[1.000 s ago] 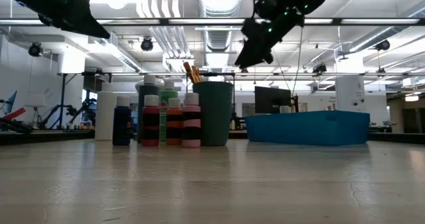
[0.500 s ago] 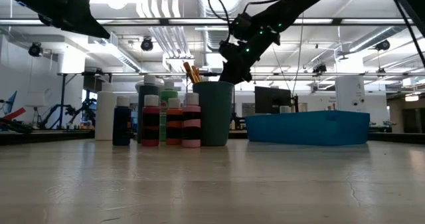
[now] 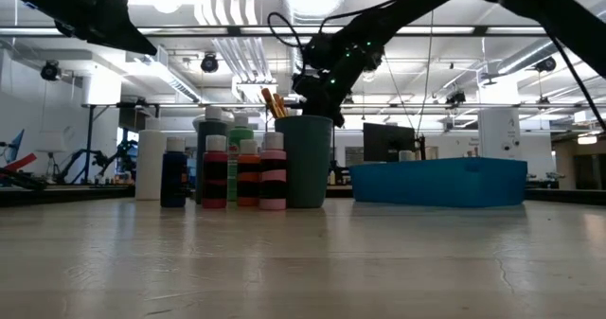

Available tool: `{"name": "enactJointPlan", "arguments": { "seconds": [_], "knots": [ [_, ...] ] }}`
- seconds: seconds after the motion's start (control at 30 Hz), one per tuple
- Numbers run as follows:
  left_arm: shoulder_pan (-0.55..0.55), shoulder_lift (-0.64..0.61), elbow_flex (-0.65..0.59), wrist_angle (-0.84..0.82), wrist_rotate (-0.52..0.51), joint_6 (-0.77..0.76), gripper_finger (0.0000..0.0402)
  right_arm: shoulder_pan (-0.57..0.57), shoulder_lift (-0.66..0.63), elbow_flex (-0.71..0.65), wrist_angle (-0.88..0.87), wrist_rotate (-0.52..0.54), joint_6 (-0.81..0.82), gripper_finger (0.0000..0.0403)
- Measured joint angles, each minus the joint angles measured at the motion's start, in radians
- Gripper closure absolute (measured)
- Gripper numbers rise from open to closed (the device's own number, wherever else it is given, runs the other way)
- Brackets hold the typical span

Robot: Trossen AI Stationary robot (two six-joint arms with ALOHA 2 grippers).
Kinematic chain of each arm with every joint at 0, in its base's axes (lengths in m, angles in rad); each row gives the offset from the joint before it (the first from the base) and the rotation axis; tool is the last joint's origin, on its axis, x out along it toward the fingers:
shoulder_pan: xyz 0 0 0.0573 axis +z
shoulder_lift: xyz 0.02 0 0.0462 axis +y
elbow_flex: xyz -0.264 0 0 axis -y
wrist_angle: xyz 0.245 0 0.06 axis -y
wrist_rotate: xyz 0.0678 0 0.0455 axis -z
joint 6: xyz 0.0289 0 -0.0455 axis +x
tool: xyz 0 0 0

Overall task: Pick & Place Paint Supplies
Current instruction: Put the light orange paint bottle into blue bin

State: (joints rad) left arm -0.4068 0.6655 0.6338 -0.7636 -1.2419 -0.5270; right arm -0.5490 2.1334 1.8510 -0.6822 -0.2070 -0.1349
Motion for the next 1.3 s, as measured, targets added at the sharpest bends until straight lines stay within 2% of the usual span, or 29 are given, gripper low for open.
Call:
{"name": "enactJointPlan", "arguments": {
  "seconds": [0.3, 0.47, 0.77, 1.03, 1.13, 1.3],
  "knots": [
    [0.000, 0.000, 0.000, 0.000, 0.000, 0.000, 0.0220, 0.003, 0.079, 0.123, -0.093, 0.007, 0.000, 0.0200],
    [0.000, 0.000, 0.000, 0.000, 0.000, 0.000, 0.0220, 0.003, 0.074, 0.107, -0.109, 0.069, 0.004, 0.0210],
    [0.000, 0.002, 0.000, 0.000, 0.000, 0.000, 0.0220, 0.004, 0.074, 0.066, -0.095, 0.068, 0.002, 0.0229],
    [0.000, 0.002, 0.000, 0.000, 0.000, 0.000, 0.0220, 0.006, 0.074, 0.058, -0.074, 0.063, -0.004, 0.0215],
    [0.000, 0.002, 0.000, 0.000, 0.000, 0.000, 0.0220, 0.006, 0.074, 0.058, -0.066, 0.027, -0.008, 0.0214],
    [0.000, 0.002, 0.000, 0.000, 0.000, 0.000, 0.0220, 0.007, 0.075, 0.058, -0.066, 0.022, -0.015, 0.0232]
  ]
}}
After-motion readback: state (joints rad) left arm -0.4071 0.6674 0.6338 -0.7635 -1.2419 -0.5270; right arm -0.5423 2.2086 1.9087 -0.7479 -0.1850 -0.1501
